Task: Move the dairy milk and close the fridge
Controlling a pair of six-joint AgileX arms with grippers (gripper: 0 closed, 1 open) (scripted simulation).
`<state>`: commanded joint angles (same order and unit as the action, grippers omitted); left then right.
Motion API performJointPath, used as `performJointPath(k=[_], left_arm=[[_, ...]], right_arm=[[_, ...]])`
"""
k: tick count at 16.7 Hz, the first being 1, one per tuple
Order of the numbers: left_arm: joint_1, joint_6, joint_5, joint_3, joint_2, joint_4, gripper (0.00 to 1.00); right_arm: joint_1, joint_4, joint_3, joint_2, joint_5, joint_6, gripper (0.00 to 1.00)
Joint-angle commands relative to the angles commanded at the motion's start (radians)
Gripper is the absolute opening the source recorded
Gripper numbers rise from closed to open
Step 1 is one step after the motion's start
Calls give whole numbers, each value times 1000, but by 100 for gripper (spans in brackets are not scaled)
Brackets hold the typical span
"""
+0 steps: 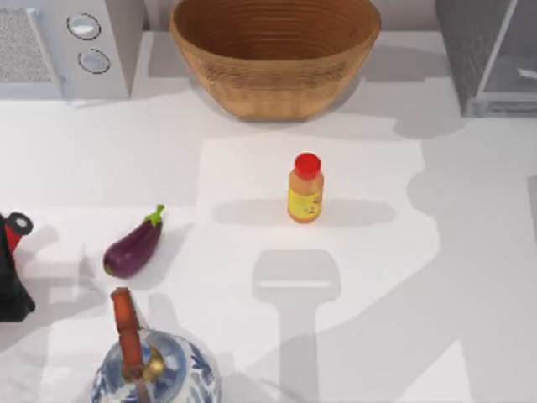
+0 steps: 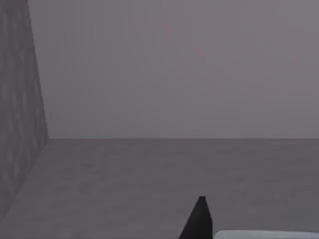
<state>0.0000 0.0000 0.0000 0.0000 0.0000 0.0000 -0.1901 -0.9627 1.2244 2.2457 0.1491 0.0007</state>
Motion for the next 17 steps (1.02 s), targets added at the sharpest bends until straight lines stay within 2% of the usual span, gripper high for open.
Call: performJointPath(k=[13,17], left_arm=[[0,0,0,0,0,0,100],[0,0,0,0,0,0,100]], right_arm=[[-9,17,31,28,22,-1,0],[-9,17,31,28,22,-1,30]])
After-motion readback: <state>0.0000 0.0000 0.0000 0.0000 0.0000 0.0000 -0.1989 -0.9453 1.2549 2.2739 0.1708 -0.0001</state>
